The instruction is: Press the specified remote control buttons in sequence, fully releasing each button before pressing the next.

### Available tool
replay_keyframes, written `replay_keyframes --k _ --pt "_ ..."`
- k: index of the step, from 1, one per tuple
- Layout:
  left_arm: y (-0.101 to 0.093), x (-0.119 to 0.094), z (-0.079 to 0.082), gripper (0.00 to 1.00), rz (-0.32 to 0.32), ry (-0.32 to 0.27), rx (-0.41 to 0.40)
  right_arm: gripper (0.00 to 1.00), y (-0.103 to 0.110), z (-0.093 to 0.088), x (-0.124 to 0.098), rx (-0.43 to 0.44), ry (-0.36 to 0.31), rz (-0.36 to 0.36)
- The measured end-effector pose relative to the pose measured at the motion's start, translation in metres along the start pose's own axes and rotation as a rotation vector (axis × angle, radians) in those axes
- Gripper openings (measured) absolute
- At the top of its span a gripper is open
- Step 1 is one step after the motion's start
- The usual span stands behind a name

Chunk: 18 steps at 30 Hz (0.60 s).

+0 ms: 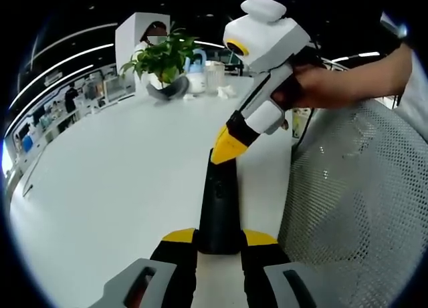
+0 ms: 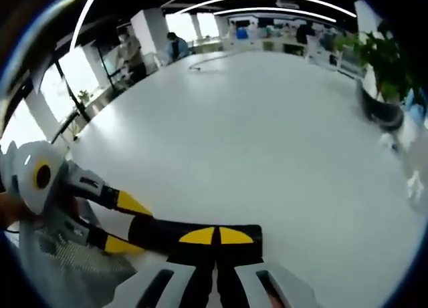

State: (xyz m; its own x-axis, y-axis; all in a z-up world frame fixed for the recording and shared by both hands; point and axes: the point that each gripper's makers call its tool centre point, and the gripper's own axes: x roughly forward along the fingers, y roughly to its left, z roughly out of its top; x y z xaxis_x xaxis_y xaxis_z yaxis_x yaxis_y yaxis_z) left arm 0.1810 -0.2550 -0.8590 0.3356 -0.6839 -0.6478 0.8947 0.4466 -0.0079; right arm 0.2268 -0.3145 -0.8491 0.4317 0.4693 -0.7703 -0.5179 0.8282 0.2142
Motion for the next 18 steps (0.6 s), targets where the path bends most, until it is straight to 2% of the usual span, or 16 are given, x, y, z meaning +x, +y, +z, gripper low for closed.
replay_keyframes --k 3,5,10,18 --pt "0.0001 0.0001 0.0000 0.24 0.001 0.001 -0.001 0.00 0.0020 -0.0005 0.0003 -0.003 0.003 0.009" --pt "0.0000 0.0002 0.0001 0.24 0.002 0.001 -0.001 0.00 0.0083 -0.0021 0.0007 0.021 0.019 0.045" --pt "0.0000 0.0004 0.0004 0.24 0.001 -0.001 0.000 0.00 0.0074 -0.0019 0.0008 0.002 0.018 0.038" --pt "-0.0003 0.0008 0.0008 0.24 -0.003 -0.003 0.004 0.00 0.0083 -0.0013 0.0031 -0.136 0.000 -0.006"
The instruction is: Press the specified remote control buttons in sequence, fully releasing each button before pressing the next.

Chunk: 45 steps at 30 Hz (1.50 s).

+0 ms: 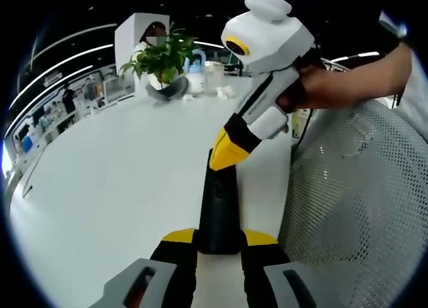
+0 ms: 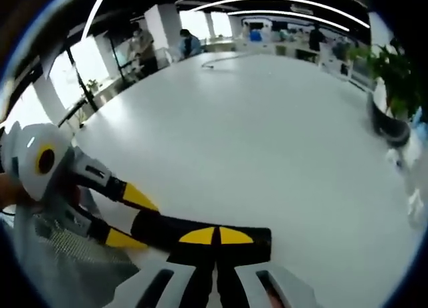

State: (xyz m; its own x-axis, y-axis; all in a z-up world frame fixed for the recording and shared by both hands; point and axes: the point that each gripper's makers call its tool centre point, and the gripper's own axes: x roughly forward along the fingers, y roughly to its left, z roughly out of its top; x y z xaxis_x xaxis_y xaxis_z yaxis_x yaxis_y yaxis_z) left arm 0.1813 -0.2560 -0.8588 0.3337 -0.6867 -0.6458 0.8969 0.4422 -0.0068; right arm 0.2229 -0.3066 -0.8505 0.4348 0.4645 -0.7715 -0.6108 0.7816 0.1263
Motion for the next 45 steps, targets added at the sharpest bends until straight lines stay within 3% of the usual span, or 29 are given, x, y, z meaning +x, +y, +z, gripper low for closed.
replay_keyframes --k 14,18,25,29,34,39,42,45 --pt "-0.0001 -0.0002 -0.0001 0.24 0.004 0.004 -0.005 0.00 -0.0003 0.0001 0.0000 -0.024 -0.005 -0.015" --pt "0.0000 -0.0002 -0.0001 0.24 0.005 0.004 -0.006 0.00 -0.0027 0.0005 -0.0001 0.069 -0.011 0.016" --pt "0.0000 -0.0001 -0.0002 0.24 0.004 0.007 -0.004 0.00 -0.0012 0.0002 0.0007 0.021 -0.009 -0.005" --pt "0.0004 0.0003 0.0000 0.24 0.000 0.010 -0.001 0.00 -0.0042 0.0008 0.0016 0.104 0.016 0.036" --pt "0.0002 0.0008 0.0001 0.24 -0.005 0.017 0.005 0.00 -0.0046 0.0016 0.0036 0.125 0.083 0.043" --pt "0.0010 0.0013 0.0002 0.24 -0.005 0.019 0.003 0.00 -0.0049 0.0010 0.0034 0.127 0.098 0.032" --pt "0.0008 0.0011 0.0001 0.24 -0.006 0.019 0.003 0.00 -0.0044 0.0012 0.0026 0.225 0.125 0.055" --pt "0.0008 0.0011 0.0002 0.24 -0.005 0.016 0.001 0.00 -0.0057 0.0027 0.0016 0.307 0.104 0.098"
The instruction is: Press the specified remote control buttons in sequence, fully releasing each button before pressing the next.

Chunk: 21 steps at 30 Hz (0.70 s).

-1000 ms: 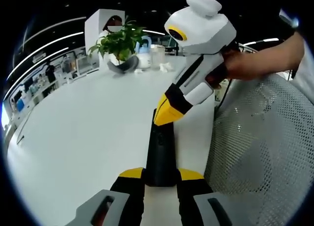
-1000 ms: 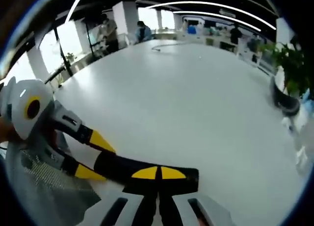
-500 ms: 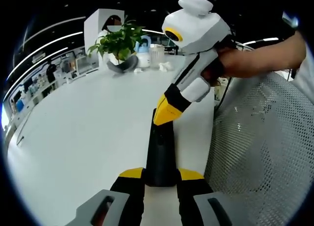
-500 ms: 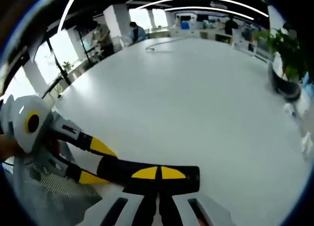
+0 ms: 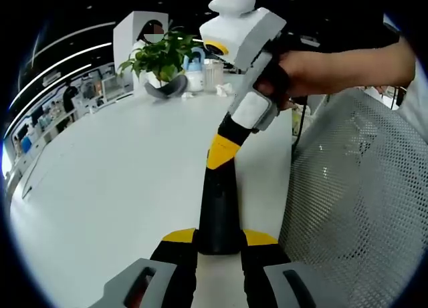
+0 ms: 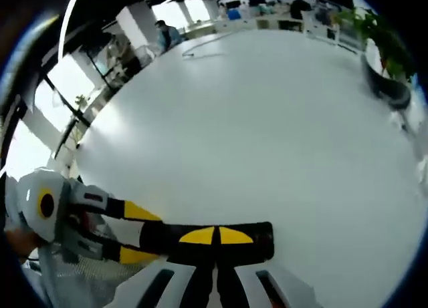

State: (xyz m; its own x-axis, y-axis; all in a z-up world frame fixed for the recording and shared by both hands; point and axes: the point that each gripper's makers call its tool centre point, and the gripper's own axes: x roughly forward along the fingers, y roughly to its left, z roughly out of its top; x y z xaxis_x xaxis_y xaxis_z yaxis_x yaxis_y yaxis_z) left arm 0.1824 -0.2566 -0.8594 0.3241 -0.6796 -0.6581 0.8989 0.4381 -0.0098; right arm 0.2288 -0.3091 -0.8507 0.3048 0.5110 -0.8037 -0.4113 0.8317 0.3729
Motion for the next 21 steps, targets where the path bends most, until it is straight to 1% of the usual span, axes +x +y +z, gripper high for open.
replay_keyframes --k 3,5,6,11,13,14,16,17,18,21 --pt "0.000 0.000 0.000 0.24 0.000 -0.001 -0.001 0.00 -0.001 0.000 -0.002 0.060 -0.069 0.039" --pt "0.001 0.000 0.001 0.24 -0.001 -0.003 -0.004 0.00 -0.002 -0.002 -0.004 0.061 -0.086 0.049" --pt "0.001 0.000 0.001 0.24 -0.002 -0.004 -0.004 0.00 -0.002 -0.001 -0.004 0.078 -0.097 0.055" --pt "0.001 0.001 0.001 0.24 -0.006 -0.004 0.000 0.00 -0.001 0.001 -0.004 0.090 -0.101 0.067" --pt "0.001 0.001 0.001 0.24 -0.006 -0.003 0.001 0.00 -0.001 0.005 -0.005 0.083 -0.126 0.065" --pt "0.001 0.001 0.001 0.24 -0.006 -0.002 0.001 0.00 -0.001 0.009 -0.005 0.078 -0.149 0.066" --pt "0.002 0.001 0.001 0.24 -0.006 -0.003 0.000 0.00 -0.002 0.007 -0.002 0.103 -0.136 0.082" --pt "0.002 0.001 0.001 0.24 -0.005 -0.003 -0.001 0.00 0.001 -0.002 0.000 0.145 -0.072 0.103" --pt "0.002 0.001 0.001 0.24 -0.005 -0.003 -0.003 0.00 -0.002 0.001 0.000 0.146 -0.096 0.094" --pt "0.002 0.002 0.001 0.24 -0.003 -0.003 -0.003 0.00 -0.002 0.003 -0.001 0.147 -0.110 0.101"
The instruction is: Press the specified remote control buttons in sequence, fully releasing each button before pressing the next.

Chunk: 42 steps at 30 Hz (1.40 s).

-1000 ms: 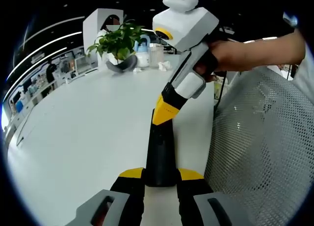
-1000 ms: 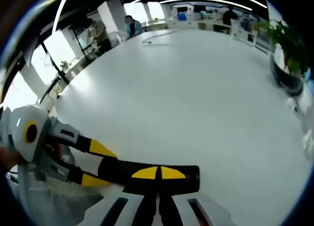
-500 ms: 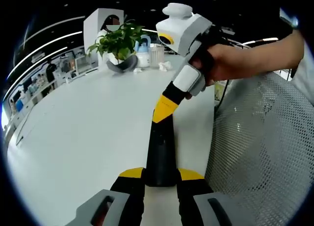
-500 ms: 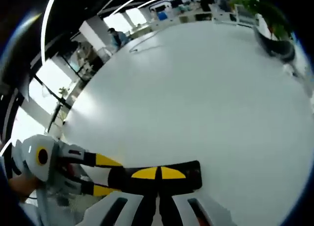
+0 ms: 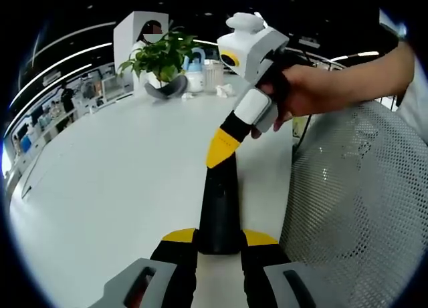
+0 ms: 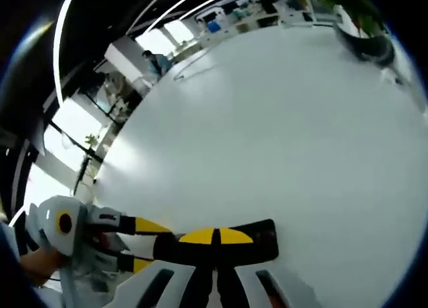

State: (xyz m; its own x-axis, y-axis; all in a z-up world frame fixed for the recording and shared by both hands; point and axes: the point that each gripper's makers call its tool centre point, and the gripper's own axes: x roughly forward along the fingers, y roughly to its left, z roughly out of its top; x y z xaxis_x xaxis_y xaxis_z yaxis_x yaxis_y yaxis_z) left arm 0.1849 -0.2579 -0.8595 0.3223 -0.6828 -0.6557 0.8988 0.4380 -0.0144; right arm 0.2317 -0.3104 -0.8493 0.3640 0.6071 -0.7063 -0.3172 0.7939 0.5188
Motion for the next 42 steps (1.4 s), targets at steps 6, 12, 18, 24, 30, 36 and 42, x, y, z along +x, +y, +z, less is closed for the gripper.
replay_keyframes --k 6,12,18,24,30,36,42 --pt "0.000 0.000 0.000 0.24 0.000 -0.002 -0.003 0.00 0.000 0.001 0.002 0.001 -0.013 -0.006" --pt "0.001 0.000 0.000 0.24 0.000 -0.003 -0.004 0.00 0.001 0.002 0.006 -0.084 -0.002 -0.039" --pt "0.000 0.000 0.000 0.24 0.001 -0.003 -0.003 0.00 0.001 0.005 0.012 -0.102 0.022 -0.098" --pt "0.000 0.001 0.001 0.24 0.001 -0.008 0.002 0.00 -0.011 0.011 -0.009 -0.277 -0.035 -0.233" --pt "-0.001 0.000 0.001 0.24 -0.001 -0.005 0.010 0.00 -0.002 0.009 -0.019 -0.328 -0.050 -0.241" --pt "-0.001 0.000 0.001 0.25 -0.006 -0.008 0.015 0.00 0.002 -0.001 -0.015 -0.320 -0.003 -0.208" --pt "-0.002 0.000 0.001 0.25 0.000 -0.012 0.009 0.00 0.003 -0.009 -0.012 -0.294 0.043 -0.184"
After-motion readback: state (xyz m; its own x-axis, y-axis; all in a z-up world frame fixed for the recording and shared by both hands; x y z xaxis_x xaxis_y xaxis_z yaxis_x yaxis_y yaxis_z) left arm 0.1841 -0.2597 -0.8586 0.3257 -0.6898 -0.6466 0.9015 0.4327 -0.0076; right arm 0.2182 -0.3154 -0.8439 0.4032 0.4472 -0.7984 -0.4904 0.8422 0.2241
